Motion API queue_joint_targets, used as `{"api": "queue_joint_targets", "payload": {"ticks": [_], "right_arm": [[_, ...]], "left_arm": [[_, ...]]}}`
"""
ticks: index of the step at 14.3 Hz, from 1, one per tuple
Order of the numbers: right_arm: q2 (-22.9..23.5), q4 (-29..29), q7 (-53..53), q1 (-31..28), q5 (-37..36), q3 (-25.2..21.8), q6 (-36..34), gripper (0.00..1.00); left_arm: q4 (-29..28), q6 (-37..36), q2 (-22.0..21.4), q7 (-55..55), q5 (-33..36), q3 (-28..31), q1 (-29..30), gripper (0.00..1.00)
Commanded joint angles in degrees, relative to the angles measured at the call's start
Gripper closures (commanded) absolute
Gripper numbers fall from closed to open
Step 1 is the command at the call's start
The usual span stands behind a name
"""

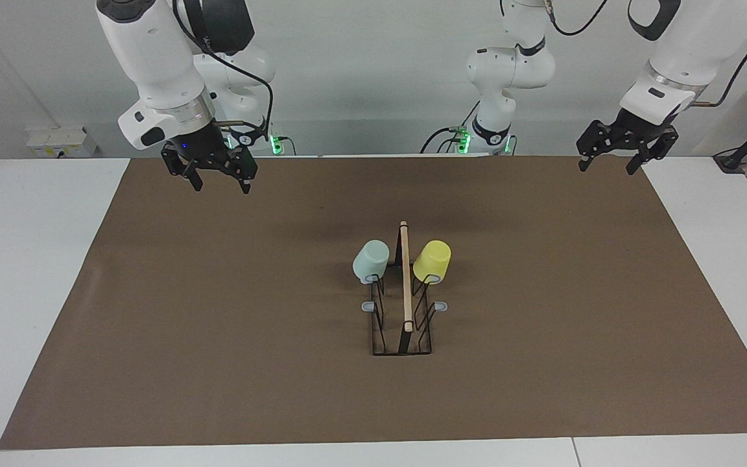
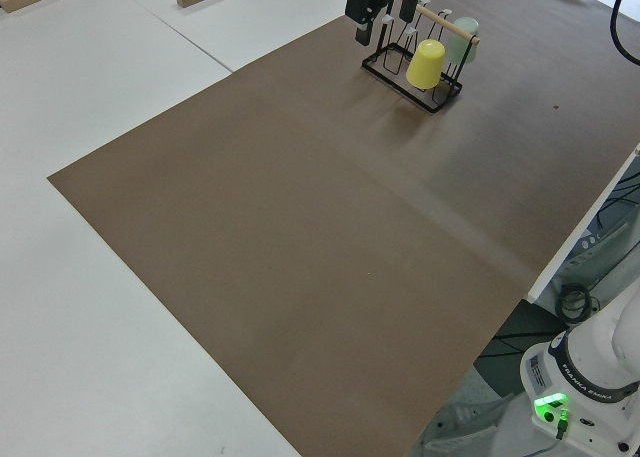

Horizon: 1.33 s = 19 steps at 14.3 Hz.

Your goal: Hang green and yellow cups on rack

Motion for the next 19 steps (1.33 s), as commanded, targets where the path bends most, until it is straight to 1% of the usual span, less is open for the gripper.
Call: {"api": "queue_joint_targets", "payload": {"ticks": [1,15,19], "right_arm": [[-1.6,-1.9,0.7,-0.3,-0.6,0.4,0.7,0.0],[-1.5,-1.9,0.2,-0.4,-0.6,0.3,0.7,0.0],[-1.5,-1.9,0.0,-0.4,-1.5,0.4,0.7,0.0]], "left_arm": [[-0.8,-0.3,-0.8,-0.9,1.0,0.7,-1.0,0.0],[-0.8,-0.3,-0.8,-0.9,1.0,0.7,-1.0,0.0],[-0.8,-0.3,-0.8,-0.9,1.0,0.7,-1.0,0.0]]}}
